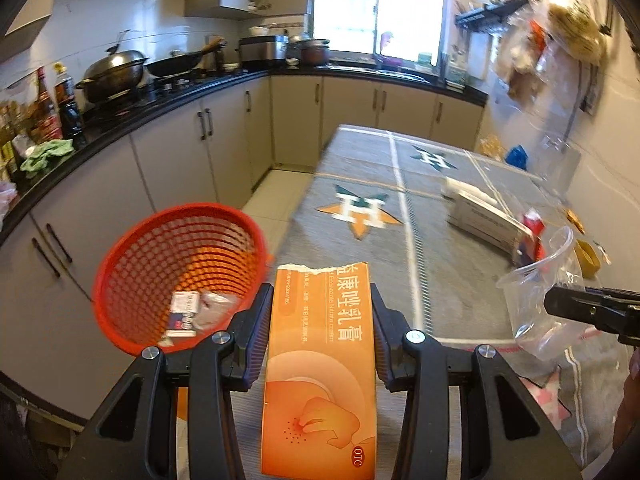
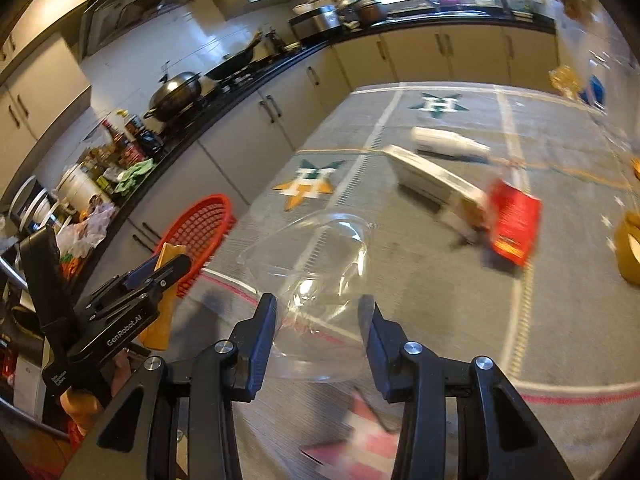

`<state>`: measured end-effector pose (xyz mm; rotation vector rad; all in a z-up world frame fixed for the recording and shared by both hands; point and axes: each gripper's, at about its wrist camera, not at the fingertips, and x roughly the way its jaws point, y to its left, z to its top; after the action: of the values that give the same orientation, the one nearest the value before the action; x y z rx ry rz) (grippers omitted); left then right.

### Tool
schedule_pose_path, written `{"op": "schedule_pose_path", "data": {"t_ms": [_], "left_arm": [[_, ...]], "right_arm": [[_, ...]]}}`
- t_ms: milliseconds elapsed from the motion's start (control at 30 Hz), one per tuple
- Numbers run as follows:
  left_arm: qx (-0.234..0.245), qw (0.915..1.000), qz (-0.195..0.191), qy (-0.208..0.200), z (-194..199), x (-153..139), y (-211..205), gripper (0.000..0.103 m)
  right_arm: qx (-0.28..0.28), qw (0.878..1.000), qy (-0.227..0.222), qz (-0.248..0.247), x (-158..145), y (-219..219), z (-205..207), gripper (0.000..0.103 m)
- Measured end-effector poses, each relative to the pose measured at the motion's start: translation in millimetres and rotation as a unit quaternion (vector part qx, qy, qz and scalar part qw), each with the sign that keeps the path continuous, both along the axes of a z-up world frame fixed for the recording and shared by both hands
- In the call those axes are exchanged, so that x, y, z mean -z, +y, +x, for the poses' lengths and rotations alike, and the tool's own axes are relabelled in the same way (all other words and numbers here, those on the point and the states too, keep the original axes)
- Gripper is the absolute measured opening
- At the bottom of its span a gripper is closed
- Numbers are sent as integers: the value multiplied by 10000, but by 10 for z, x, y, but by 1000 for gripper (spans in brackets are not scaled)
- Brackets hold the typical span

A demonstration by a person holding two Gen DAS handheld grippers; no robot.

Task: Collect trash
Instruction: 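Carry the orange box and plastic container with both tools over the red wastebasket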

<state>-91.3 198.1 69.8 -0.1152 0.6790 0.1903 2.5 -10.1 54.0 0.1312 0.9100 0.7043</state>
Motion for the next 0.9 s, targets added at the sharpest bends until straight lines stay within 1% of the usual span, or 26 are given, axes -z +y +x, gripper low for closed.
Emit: {"op": "schedule_pose_path", "data": {"t_ms": [233,367,500,667,900], "left_arm": [[-520,9986,67,-18,21,-67,521,43],[-724,9974,66,26,75,-91,818,43],[-873,9961,99,39,107,-116,1015,43],[-1038,9945,24,118,153,-44,1245,43],[-1188,9926,-39,246,238,123,1417,43]], "right_arm": [[-454,9988,-159,-58,-194,673,90,46],[-714,9973,-174,-27,-280,1085,186,46],[-915,9957,-130,-23,-300,1461,292,46],[-1020,9948,1,35,-236,1834,440,46],[-998,9947,241,-69,-19,2211,624,46]]}}
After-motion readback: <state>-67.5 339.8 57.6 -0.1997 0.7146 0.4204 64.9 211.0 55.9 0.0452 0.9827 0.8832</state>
